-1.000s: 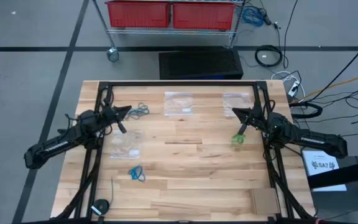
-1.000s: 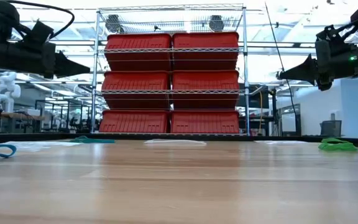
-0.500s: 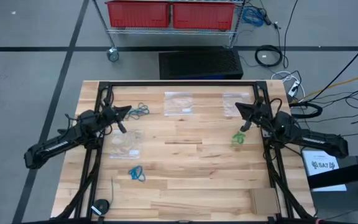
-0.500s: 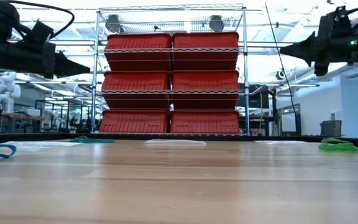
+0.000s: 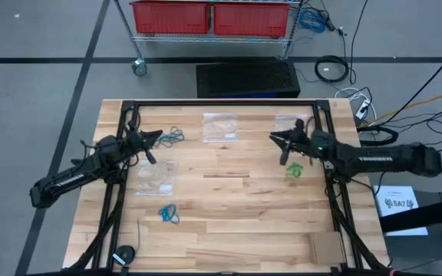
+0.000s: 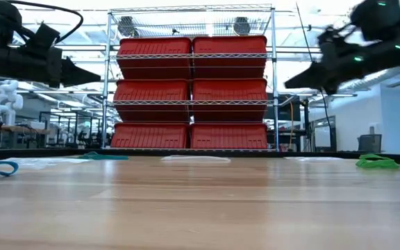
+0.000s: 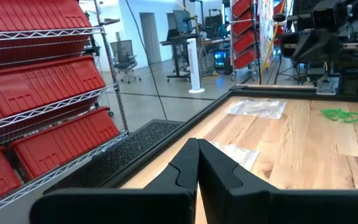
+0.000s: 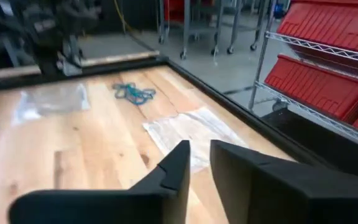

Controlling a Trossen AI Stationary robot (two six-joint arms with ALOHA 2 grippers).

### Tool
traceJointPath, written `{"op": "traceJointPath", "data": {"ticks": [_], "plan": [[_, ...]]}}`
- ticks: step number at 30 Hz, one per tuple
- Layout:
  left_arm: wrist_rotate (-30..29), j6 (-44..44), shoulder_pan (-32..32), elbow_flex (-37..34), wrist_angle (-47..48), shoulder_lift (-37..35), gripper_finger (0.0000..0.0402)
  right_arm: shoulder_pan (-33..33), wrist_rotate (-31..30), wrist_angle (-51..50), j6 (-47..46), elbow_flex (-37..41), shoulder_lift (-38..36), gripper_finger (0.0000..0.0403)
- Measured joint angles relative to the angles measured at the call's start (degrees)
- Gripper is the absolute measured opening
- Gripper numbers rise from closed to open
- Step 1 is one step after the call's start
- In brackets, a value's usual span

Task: Sort rubber bands
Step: Open the top left transparent zip bag

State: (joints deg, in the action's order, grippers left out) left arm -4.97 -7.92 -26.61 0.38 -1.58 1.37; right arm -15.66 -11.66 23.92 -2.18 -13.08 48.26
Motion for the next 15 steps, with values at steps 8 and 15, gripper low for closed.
{"op": "traceJointPath", "data": {"ticks": [8,15], "plan": [[0.0,0.0,0.0,0.0,0.0,0.0,0.0012,-1.8,1.7,-0.1,2.2,-15.9,28.7,0.0110],[0.0,-2.3,0.0,0.0,-0.9,0.0,0.0012,-1.0,2.8,-2.8,7.9,-28.6,47.5,0.0114]]}}
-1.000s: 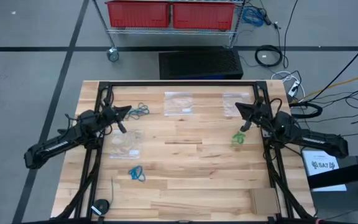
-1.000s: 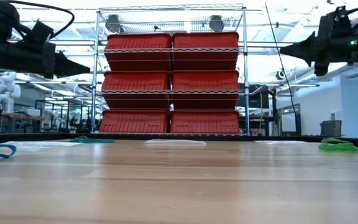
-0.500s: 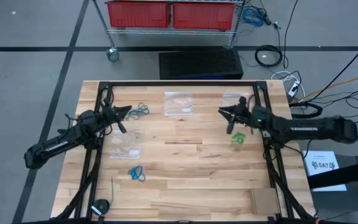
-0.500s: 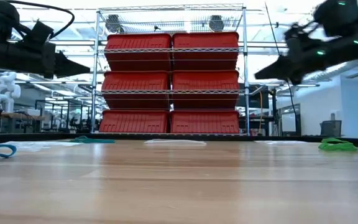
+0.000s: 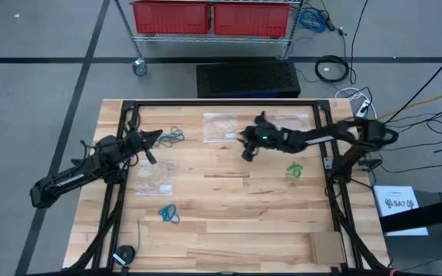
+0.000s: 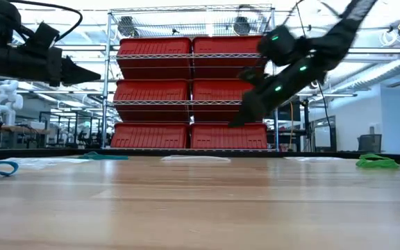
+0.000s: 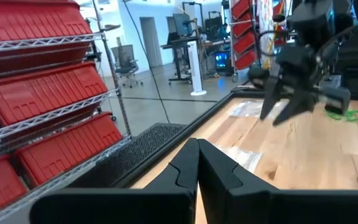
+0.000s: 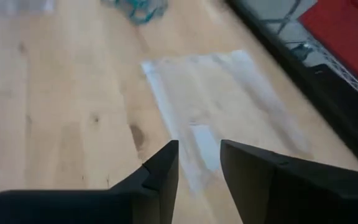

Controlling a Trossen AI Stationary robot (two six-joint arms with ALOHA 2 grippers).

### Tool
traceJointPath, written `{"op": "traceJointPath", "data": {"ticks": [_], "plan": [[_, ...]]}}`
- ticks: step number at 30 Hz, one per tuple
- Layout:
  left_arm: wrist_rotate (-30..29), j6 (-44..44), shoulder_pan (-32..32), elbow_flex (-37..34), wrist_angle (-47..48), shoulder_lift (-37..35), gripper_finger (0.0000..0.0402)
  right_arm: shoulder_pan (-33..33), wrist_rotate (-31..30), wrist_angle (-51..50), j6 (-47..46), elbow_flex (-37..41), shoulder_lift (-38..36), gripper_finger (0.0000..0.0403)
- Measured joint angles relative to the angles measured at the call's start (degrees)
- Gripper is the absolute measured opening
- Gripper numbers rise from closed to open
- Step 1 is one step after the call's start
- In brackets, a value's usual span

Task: Sort rubber bands
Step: Open the top left transparent zip bag

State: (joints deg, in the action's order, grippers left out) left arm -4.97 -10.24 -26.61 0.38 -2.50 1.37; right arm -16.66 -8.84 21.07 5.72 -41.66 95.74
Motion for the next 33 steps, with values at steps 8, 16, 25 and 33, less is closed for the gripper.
{"op": "traceJointPath", "data": {"ticks": [8,16,25,33], "plan": [[0.0,-0.6,0.0,0.0,-0.2,0.0,0.0012,0.6,-1.8,-10.1,4.0,-15.4,13.8,0.0114],[1.3,-0.6,0.0,0.0,-1.2,0.0,0.0012,3.2,-3.6,-17.5,8.0,-23.6,19.2,0.0114],[2.0,-0.6,0.0,0.0,0.8,0.3,0.0012,4.2,-11.9,-20.0,9.1,-27.2,23.6,0.0155],[2.0,0.8,0.0,0.0,1.2,0.3,0.0012,3.3,-14.8,-23.3,8.4,-29.7,24.7,0.0114]]}}
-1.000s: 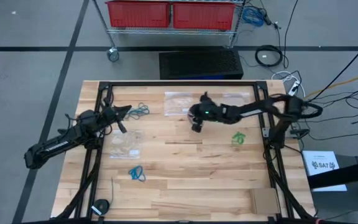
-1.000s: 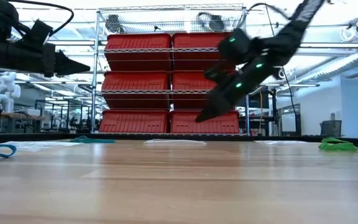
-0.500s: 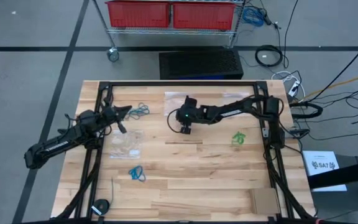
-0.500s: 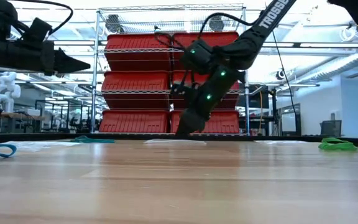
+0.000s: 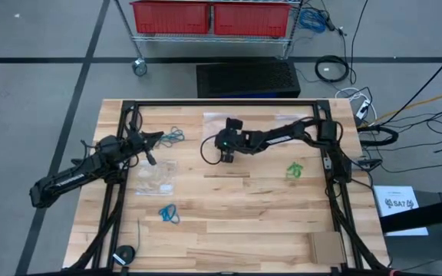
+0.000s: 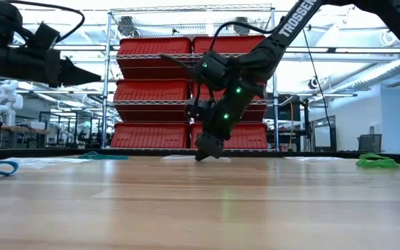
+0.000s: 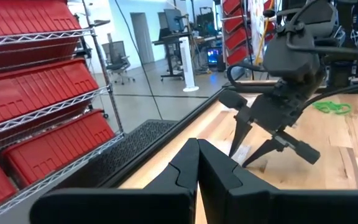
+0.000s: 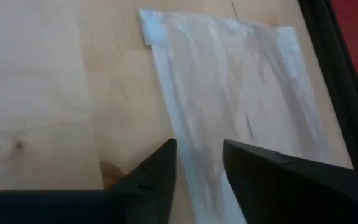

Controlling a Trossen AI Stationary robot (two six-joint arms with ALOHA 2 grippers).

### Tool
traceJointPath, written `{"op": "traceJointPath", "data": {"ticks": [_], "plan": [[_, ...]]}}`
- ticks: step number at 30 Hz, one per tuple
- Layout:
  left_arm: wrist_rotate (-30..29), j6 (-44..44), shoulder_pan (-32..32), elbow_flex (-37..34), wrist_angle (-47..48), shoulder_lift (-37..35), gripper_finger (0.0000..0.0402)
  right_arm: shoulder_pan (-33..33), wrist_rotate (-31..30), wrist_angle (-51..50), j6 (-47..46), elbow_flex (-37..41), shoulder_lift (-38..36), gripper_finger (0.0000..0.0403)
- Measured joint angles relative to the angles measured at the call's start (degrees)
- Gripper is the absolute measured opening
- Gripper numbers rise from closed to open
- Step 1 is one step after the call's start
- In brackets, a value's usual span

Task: Sort rubber bands
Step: Open the top left transparent zip bag

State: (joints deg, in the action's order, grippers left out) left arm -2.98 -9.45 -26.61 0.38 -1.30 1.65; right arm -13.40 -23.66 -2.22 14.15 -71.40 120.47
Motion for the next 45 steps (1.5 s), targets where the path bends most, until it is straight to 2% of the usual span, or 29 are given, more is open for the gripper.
{"op": "traceJointPath", "data": {"ticks": [5,6,11,16,20,24,28,31,37,39,45], "plan": [[0.0,0.1,0.0,0.0,0.0,0.0,0.0012,-0.4,-0.3,-5.8,0.3,-2.2,0.2,0.0019],[0.0,0.1,0.0,0.0,0.0,0.0,0.0012,-0.4,-0.4,-7.4,0.3,-3.0,0.2,0.0010],[0.0,0.1,0.0,0.0,-0.1,0.1,0.0012,0.6,0.4,-20.8,-1.5,-9.1,-1.0,0.0005],[3.7,0.2,0.0,0.0,-1.6,0.1,0.0010,1.1,10.7,-34.0,-5.0,-16.3,-5.2,0.0002],[6.3,0.2,0.0,0.0,-1.9,0.2,0.0007,1.7,16.7,-37.8,-6.7,-20.3,-10.5,0.0001],[8.3,3.1,0.0,0.0,-4.3,1.4,0.0017,2.6,17.9,-41.0,-8.4,-22.5,-14.7,0.0001],[11.9,4.4,0.0,0.0,-9.8,4.1,0.0045,4.0,18.1,-40.3,-9.0,-22.9,-17.0,0.0001],[14.6,5.7,0.2,1.1,-12.3,7.5,0.0077,4.9,18.1,-39.9,-9.5,-22.9,-17.0,0.0000],[14.8,6.1,1.7,6.4,-12.9,19.1,0.0137,6.1,19.3,-37.6,-9.7,-22.8,-16.9,0.0000],[15.0,5.6,2.8,8.7,-13.5,24.4,0.0144,6.1,21.0,-36.7,-10.0,-22.8,-16.8,0.0000],[16.5,0.5,5.6,16.7,-13.5,38.3,0.0145,6.1,21.0,-36.5,-9.4,-22.8,-16.8,0.0000]]}}
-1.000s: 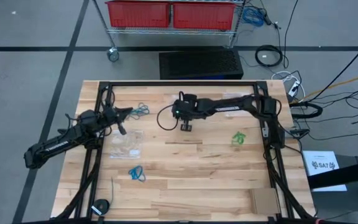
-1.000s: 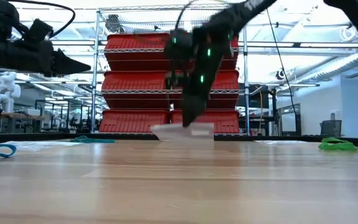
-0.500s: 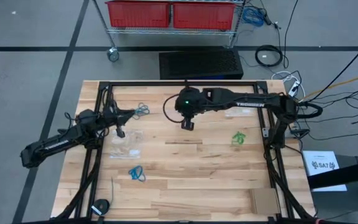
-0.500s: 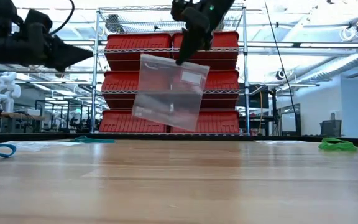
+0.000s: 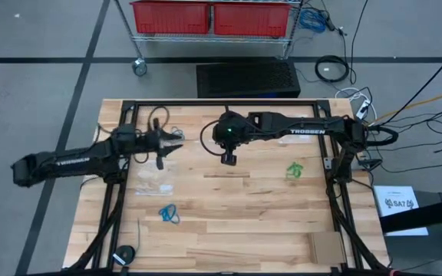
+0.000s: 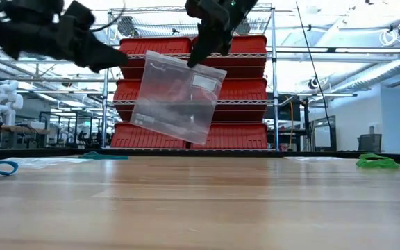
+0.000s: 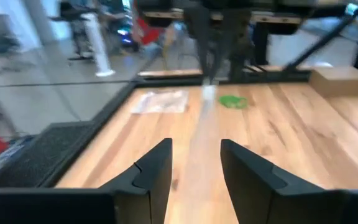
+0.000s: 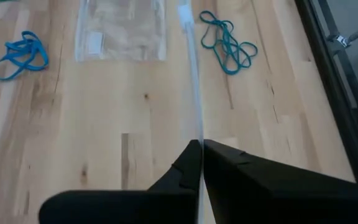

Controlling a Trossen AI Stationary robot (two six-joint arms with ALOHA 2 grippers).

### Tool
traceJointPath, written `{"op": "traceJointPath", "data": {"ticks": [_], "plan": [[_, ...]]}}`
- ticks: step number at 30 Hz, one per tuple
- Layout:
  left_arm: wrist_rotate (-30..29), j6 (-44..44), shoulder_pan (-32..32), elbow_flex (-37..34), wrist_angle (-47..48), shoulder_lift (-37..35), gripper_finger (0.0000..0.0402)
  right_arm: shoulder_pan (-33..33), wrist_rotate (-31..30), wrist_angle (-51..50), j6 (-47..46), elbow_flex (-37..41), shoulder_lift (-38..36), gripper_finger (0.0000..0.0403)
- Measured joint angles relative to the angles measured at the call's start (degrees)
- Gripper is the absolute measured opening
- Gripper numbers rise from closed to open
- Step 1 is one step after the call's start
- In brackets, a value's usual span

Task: Sort rubber bands
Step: Open the top left transparent zip bag

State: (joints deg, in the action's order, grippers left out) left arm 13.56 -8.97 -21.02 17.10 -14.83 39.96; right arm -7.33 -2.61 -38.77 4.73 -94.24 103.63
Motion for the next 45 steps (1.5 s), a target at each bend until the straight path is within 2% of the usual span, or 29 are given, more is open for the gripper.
{"op": "traceJointPath", "data": {"ticks": [7,14,18,25,31,37,42,45], "plan": [[0.9,-3.4,1.7,8.1,0.4,11.6,0.0145,-0.1,0.0,0.0,0.5,0.0,0.0,0.0000],[0.3,-4.5,1.7,11.2,2.5,15.8,0.0138,-0.1,0.0,-0.2,0.7,0.0,0.0,0.0000],[0.2,-5.4,1.7,11.4,3.3,15.9,0.0102,-0.1,0.0,-0.5,0.9,0.0,0.0,0.0000],[0.1,-6.1,1.7,11.4,2.6,15.9,0.0009,-0.1,-0.4,-0.5,0.7,0.0,0.0,0.0003],[0.1,-6.5,1.7,11.4,3.8,15.9,0.0004,-0.1,-1.8,4.8,0.7,0.0,-0.9,0.0062],[0.1,-6.5,1.7,11.4,3.5,15.9,0.0003,-0.1,3.8,13.8,1.6,0.0,0.6,0.0128],[0.1,-6.5,1.7,11.4,3.3,15.9,0.0002,-0.7,5.2,16.9,3.1,0.0,3.1,0.0130],[0.1,-6.5,1.7,11.5,3.3,15.9,0.0001,-1.6,8.6,19.4,1.9,0.0,4.0,0.0122]]}}
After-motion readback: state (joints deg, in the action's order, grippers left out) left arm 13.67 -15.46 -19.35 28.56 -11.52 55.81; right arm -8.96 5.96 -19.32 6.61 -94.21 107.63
